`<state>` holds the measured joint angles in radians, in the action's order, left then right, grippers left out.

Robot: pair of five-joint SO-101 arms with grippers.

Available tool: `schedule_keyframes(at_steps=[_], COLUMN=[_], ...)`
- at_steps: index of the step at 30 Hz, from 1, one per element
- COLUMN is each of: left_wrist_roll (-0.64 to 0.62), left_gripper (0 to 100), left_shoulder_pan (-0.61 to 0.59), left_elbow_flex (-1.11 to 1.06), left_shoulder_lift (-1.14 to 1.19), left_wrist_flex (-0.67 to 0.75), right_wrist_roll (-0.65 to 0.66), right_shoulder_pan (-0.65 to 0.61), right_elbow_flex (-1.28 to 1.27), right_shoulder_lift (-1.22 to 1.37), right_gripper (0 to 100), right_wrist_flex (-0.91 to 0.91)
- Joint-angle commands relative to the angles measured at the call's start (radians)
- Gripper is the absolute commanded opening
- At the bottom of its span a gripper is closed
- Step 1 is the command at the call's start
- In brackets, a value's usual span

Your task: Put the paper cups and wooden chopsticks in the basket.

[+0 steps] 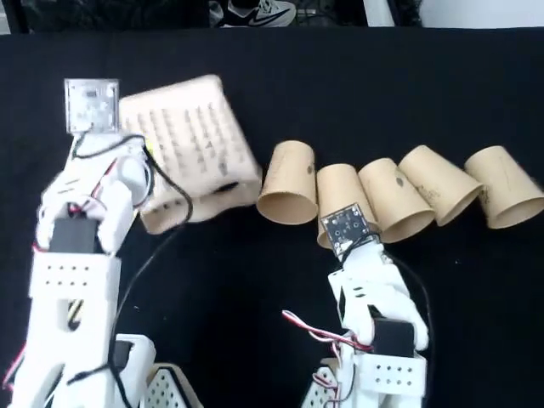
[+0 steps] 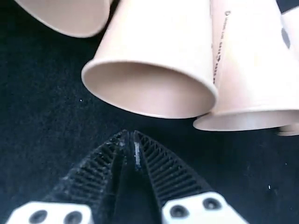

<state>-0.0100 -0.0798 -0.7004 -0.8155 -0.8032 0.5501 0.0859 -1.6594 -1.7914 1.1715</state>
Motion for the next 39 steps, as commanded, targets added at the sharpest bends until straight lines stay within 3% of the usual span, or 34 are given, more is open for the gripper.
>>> schedule_keyframes(at_steps=[1,5,8,14,16,19,21,24,28,33,39], left_wrist_roll=[-0.094,-0.104,-0.071,0.299,0.373,0.420,0.425,0.428,0.526,0.535,0.532], left_gripper=[3,3,3,3,4,15,21,22,22,22,21], left_shoulder_pan=[0.012,0.012,0.012,0.091,0.110,0.117,0.117,0.114,0.085,0.030,-0.038], left_elbow_flex=[0.263,0.412,0.476,0.435,0.363,0.213,0.088,-0.099,-0.389,-0.707,-0.857], left_shoulder_lift=[0.123,0.230,0.255,0.219,0.176,0.055,-0.049,-0.222,-0.414,-0.453,-0.404], left_wrist_flex=[-0.150,-0.233,-0.379,-0.666,-0.689,-0.678,-0.640,-0.563,-0.247,0.193,0.486], right_wrist_roll=[-0.011,-0.011,-0.011,-0.011,-0.011,-0.011,-0.011,-0.011,-0.011,-0.011,-0.011], right_shoulder_pan=[0.012,0.014,0.014,0.014,0.014,0.014,0.014,0.014,0.012,0.014,0.012], right_elbow_flex=[0.004,0.004,0.004,0.004,0.004,0.004,0.004,0.004,0.004,0.004,0.004], right_shoulder_lift=[-0.004,-0.004,-0.004,-0.004,-0.004,-0.004,-0.004,-0.004,-0.004,-0.004,-0.004], right_gripper=[1.3,1.3,1.3,1.3,1.3,1.3,1.3,1.3,1.3,1.3,1.3], right_wrist_flex=[-0.012,-0.012,-0.012,-0.012,-0.012,-0.012,-0.011,-0.011,-0.011,-0.011,-0.011])
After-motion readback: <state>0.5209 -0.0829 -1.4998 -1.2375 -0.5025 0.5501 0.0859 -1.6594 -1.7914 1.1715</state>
